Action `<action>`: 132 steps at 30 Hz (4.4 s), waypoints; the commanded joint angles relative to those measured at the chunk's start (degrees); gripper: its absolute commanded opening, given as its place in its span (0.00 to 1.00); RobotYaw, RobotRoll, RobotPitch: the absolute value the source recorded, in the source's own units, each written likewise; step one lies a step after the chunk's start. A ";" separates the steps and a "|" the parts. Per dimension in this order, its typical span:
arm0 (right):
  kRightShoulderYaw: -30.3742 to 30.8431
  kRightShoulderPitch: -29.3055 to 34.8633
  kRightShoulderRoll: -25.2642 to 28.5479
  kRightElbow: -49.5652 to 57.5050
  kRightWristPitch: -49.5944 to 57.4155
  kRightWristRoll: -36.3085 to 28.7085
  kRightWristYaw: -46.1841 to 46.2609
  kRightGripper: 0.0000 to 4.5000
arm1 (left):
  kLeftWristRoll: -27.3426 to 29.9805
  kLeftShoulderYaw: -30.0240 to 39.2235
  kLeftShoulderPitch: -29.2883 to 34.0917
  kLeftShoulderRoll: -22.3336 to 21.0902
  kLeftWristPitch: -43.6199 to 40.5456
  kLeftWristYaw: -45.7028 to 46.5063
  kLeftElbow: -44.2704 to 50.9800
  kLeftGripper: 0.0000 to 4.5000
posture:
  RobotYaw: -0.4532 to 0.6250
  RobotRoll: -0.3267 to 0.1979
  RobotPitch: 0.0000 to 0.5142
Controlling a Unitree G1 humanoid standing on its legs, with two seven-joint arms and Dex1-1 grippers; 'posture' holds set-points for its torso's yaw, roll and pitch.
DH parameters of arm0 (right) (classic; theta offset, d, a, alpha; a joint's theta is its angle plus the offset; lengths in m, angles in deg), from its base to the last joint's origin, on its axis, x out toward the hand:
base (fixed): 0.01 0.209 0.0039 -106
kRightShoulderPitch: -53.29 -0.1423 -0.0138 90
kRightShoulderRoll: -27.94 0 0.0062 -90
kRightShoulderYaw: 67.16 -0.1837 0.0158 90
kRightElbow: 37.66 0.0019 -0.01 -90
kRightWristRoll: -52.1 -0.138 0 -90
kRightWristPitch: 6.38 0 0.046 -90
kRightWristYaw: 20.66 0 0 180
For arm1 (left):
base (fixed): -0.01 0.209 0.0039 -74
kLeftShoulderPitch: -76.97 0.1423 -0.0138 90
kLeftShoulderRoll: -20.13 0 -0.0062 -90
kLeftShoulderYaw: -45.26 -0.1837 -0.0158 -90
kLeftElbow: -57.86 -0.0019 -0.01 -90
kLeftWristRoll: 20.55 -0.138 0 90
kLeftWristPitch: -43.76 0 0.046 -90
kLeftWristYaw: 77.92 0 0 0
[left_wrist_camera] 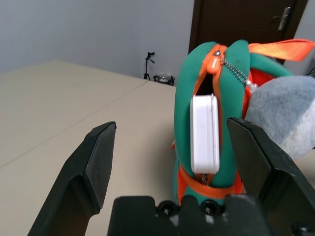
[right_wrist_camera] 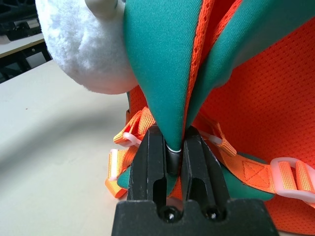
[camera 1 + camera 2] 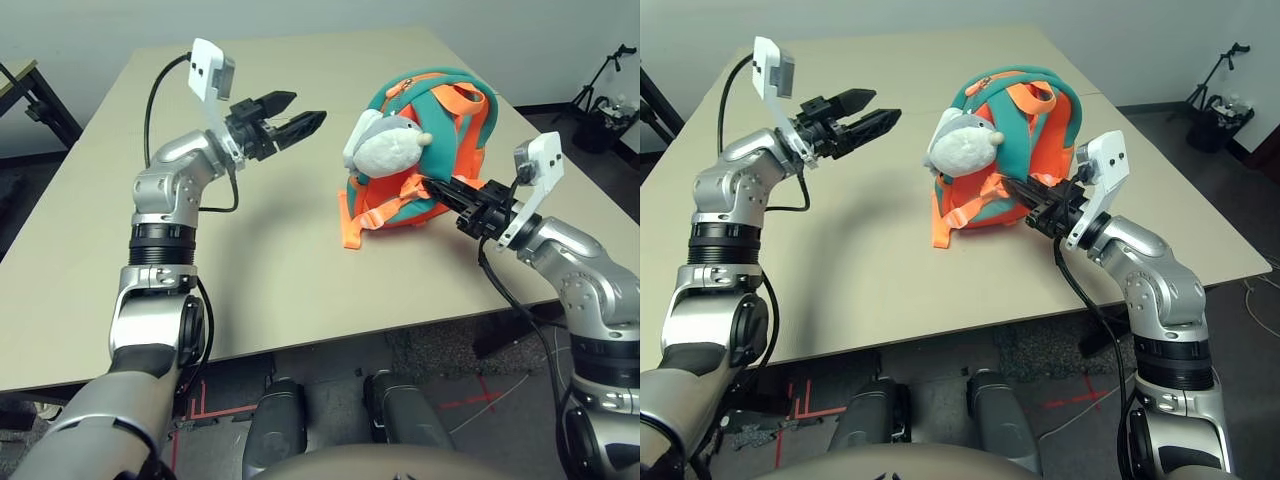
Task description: Put the pencil case into the backpack and zip it.
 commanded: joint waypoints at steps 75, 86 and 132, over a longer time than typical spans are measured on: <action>1.02 0.78 -1.20 2.39 -0.74 -0.55 1.41 0.02 | -4.57 -1.32 -17.68 10.34 15.77 0.09 -28.09 0.09 | 0.25 0.62 0.09; 1.94 0.28 -1.58 1.48 -0.79 -0.30 0.71 0.02 | 6.92 -3.10 -13.20 4.50 -7.34 -5.32 3.12 0.99 | 0.27 0.62 0.11; 2.88 0.08 -2.71 0.82 -2.14 0.36 1.08 0.02 | -7.46 -17.88 2.65 9.58 6.70 -1.23 1.65 0.27 | 0.27 0.62 0.09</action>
